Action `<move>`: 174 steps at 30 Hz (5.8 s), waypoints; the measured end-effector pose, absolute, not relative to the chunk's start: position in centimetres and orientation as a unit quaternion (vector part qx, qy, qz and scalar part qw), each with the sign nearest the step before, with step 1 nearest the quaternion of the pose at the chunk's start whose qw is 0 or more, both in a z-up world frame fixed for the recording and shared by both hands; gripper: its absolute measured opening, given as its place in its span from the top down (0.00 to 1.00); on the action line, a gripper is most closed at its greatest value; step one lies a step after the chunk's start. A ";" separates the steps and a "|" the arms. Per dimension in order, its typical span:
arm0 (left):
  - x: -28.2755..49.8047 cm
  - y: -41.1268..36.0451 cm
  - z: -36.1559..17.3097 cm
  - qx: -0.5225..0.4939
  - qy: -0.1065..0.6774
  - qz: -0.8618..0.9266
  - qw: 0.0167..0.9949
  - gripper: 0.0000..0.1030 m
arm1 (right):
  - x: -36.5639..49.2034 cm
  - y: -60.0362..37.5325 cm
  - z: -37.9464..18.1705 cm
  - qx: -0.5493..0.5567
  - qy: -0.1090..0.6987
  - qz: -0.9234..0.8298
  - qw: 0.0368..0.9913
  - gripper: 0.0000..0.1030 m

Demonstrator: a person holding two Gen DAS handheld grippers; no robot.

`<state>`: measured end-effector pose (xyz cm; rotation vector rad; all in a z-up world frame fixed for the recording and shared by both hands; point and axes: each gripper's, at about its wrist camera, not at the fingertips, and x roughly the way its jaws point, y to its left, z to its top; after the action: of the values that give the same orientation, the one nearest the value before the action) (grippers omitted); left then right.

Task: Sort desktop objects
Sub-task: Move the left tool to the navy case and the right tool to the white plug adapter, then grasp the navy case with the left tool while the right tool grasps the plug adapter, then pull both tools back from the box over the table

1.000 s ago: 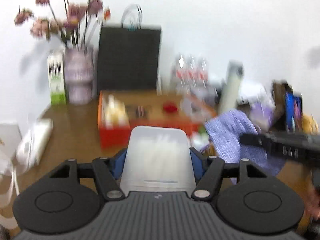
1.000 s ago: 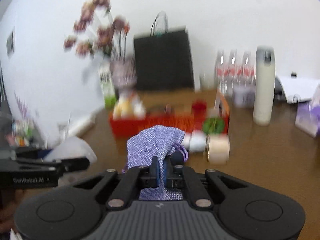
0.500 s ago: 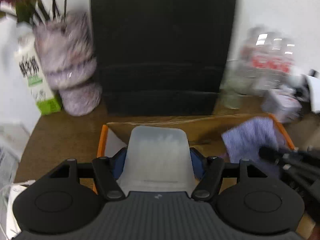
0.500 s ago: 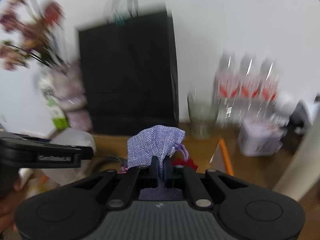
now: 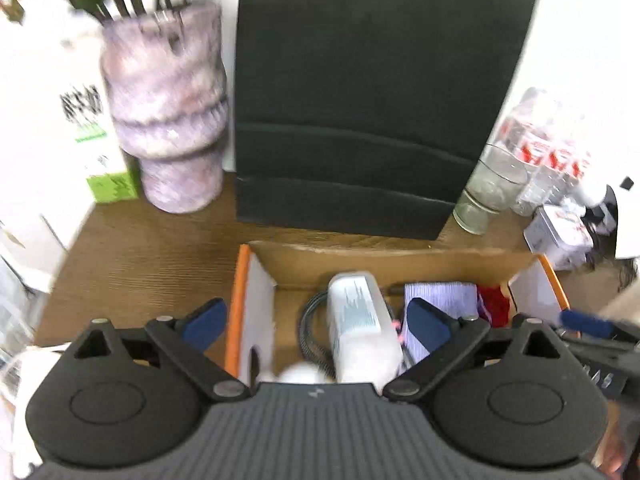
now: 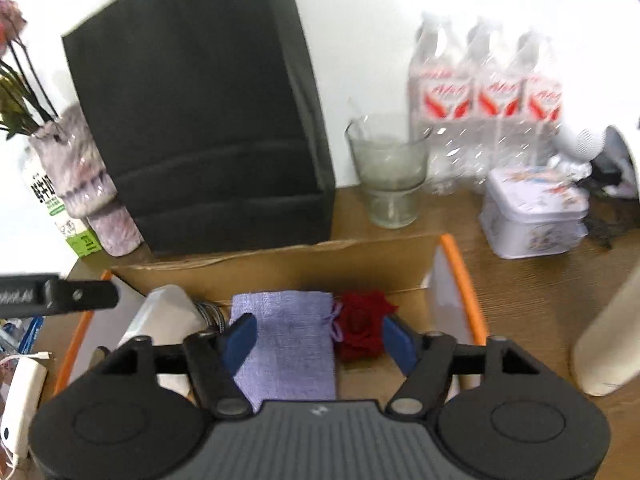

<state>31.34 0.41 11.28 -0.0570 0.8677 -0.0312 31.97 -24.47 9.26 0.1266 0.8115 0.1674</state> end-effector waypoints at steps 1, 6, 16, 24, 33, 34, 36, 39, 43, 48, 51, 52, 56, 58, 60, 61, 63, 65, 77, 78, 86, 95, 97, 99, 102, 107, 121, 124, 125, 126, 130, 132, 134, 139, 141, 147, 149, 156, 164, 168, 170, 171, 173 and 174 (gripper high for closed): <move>29.5 0.2 11.9 -0.020 0.406 -0.011 0.913 0.03 | 30.9 -24.7 9.8 0.056 0.388 0.081 0.916 0.26; 18.7 0.0 13.2 -0.001 0.303 -0.017 0.953 0.00 | 23.3 -25.1 11.2 0.042 0.345 0.083 0.934 0.21; 1.7 1.7 4.9 -0.029 0.293 -0.011 0.956 0.00 | 5.2 -23.9 5.4 0.038 0.293 0.119 0.948 0.15; -3.6 2.5 0.8 -0.043 0.287 -0.005 0.957 0.00 | -2.0 -23.4 1.1 0.071 0.328 0.145 0.931 0.15; -4.0 3.5 0.1 -0.060 0.284 -0.002 0.957 0.00 | -2.2 -24.0 0.8 0.096 0.305 0.123 0.940 0.14; -3.9 3.5 0.1 -0.061 0.289 -0.007 0.955 0.00 | -2.4 -23.8 0.7 0.092 0.298 0.122 0.942 0.14; -4.1 3.3 0.1 -0.057 0.284 -0.007 0.957 0.00 | -3.0 -23.5 0.9 0.081 0.286 0.121 0.947 0.14; -4.2 2.5 0.2 -0.036 0.280 -0.016 0.959 0.00 | -2.9 -23.7 0.9 0.086 0.286 0.118 0.947 0.14; -3.1 0.6 1.1 -0.012 0.280 -0.071 0.957 0.00 | -1.5 -25.8 2.3 0.118 0.305 0.101 0.940 0.20; 1.4 -5.5 1.8 0.032 0.300 -0.151 0.941 0.00 | 4.4 -28.2 4.4 0.061 0.271 0.044 0.960 0.25; 4.3 -9.3 1.0 0.071 0.311 -0.145 0.937 0.00 | 9.2 -29.1 3.5 0.066 0.314 0.060 0.945 0.42; 4.9 -10.0 0.7 0.072 0.314 -0.141 0.936 0.00 | 10.2 -29.3 3.2 0.067 0.332 0.060 0.939 0.44; 6.7 -11.0 -0.3 0.038 0.336 -0.161 0.927 0.22 | 10.9 -29.1 2.3 0.049 0.318 0.060 0.945 0.55; 6.7 -11.3 -0.5 0.045 0.336 -0.149 0.929 0.32 | 10.4 -29.1 1.9 0.047 0.307 0.061 0.949 0.60; 6.2 -11.1 -0.5 0.047 0.329 -0.152 0.931 0.35 | 10.1 -29.8 1.8 0.066 0.305 0.066 0.948 0.60; 5.9 -10.9 -0.4 0.044 0.331 -0.153 0.930 0.36 | 10.2 -30.0 1.9 0.072 0.303 0.065 0.948 0.60; 4.8 -10.5 0.5 0.049 0.338 -0.142 0.929 0.38 | 10.1 -30.5 1.8 0.080 0.298 0.057 0.949 0.60; 2.4 -9.3 2.1 0.048 0.317 -0.130 0.938 0.38 | 10.0 -31.1 1.8 0.087 0.298 0.049 0.949 0.60; -5.5 -2.1 2.5 0.043 0.352 -0.081 0.932 0.37 | 5.0 -29.8 2.6 0.097 0.307 0.130 0.938 0.61; -5.9 -2.0 2.2 0.046 0.353 -0.078 0.931 0.37 | 3.5 -29.0 2.4 0.089 0.309 0.149 0.935 0.61; -6.5 -1.2 1.8 0.054 0.305 -0.054 0.949 0.09 | -4.3 -24.7 1.8 -0.020 0.297 0.176 0.938 0.60; -4.1 -1.0 -0.5 0.029 0.361 -0.062 0.930 0.34 | -4.4 -25.7 1.4 -0.002 0.303 0.177 0.937 0.38; -3.7 -1.1 -0.2 0.030 0.366 -0.064 0.928 0.37 | -4.0 -25.2 1.1 0.000 0.300 0.173 0.938 0.44; -3.3 -0.7 0.4 0.001 0.373 -0.058 0.926 0.39 | -3.8 -24.8 1.0 -0.002 0.291 0.174 0.941 0.55; -2.5 0.0 2.5 -0.026 0.348 -0.063 0.935 0.39 | -3.0 -24.4 1.0 -0.003 0.291 0.179 0.940 0.56; 2.6 1.2 8.2 -0.037 0.295 -0.081 0.951 0.39 | -0.5 -25.2 4.2 0.016 0.264 0.185 0.946 0.56; 33.3 0.9 8.5 -0.047 0.416 0.005 0.908 0.39 | 30.1 -25.9 9.4 -0.037 0.324 0.055 0.944 0.55; 35.3 0.5 6.6 -0.025 0.414 0.021 0.910 0.35 | 33.9 -23.4 7.0 -0.115 0.353 0.050 0.927 0.55; 35.7 0.6 6.5 -0.028 0.409 0.020 0.912 0.33 | 34.7 -22.9 6.2 -0.131 0.364 0.044 0.921 0.55; 36.1 0.8 6.4 -0.034 0.412 0.010 0.911 0.31 | 35.3 -22.7 5.5 -0.142 0.370 0.041 0.917 0.55; 36.4 1.5 6.4 -0.043 0.420 -0.014 0.906 0.26 | 35.9 -23.6 4.7 -0.101 0.382 0.055 0.917 0.48; 36.0 1.6 6.5 -0.047 0.420 -0.024 0.906 0.22 | 35.7 -25.2 5.2 -0.033 0.379 0.083 0.921 0.28; 35.6 1.8 7.0 -0.050 0.423 -0.029 0.904 0.20 | 35.3 -26.0 5.4 -0.011 0.376 0.084 0.923 0.27; 30.9 1.8 10.7 -0.050 0.389 -0.032 0.920 0.10 | 31.8 -26.4 7.4 -0.007 0.352 0.084 0.932 0.28; 27.8 1.6 12.2 -0.047 0.367 -0.024 0.929 0.06 | 29.7 -26.5 9.0 -0.003 0.333 0.079 0.940 0.25; 14.7 0.4 12.3 -0.063 0.312 -0.027 0.948 0.00 | 19.4 -26.4 10.2 0.013 0.298 0.102 0.949 0.13; 10.8 0.1 10.3 -0.084 0.305 -0.055 0.947 0.00 | 15.9 -26.3 8.9 0.018 0.303 0.112 0.946 0.13; 1.4 -0.5 2.1 -0.062 0.339 -0.081 0.935 0.00 | 5.1 -24.7 3.6 -0.009 0.325 0.118 0.938 0.13; -4.1 0.3 0.2 -0.023 0.319 -0.016 0.947 0.00 | -2.4 -25.9 1.0 0.001 0.330 0.112 0.937 0.13; -5.2 1.3 -0.6 -0.029 0.324 -0.009 0.946 0.00 | -4.6 -26.0 1.3 0.030 0.314 0.138 0.939 0.12; -5.1 1.6 -0.7 -0.033 0.330 -0.012 0.944 0.00 | -4.9 -25.5 1.1 0.023 0.304 0.141 0.942 0.12; -4.9 1.6 -0.7 -0.035 0.333 -0.015 0.942 0.00 | -4.9 -25.1 0.9 0.017 0.302 0.139 0.943 0.12; -4.7 1.2 -0.8 -0.026 0.335 -0.011 0.942 0.00 | -4.9 -24.4 0.7 -0.004 0.296 0.133 0.946 0.12; -4.7 0.9 -0.9 -0.017 0.338 -0.011 0.941 0.00 | -5.0 -24.3 0.8 -0.009 0.287 0.133 0.949 0.12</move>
<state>-4.67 0.92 -0.88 -0.0351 0.6899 -0.0225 -5.04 -24.34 0.76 -0.0189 0.5850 0.2698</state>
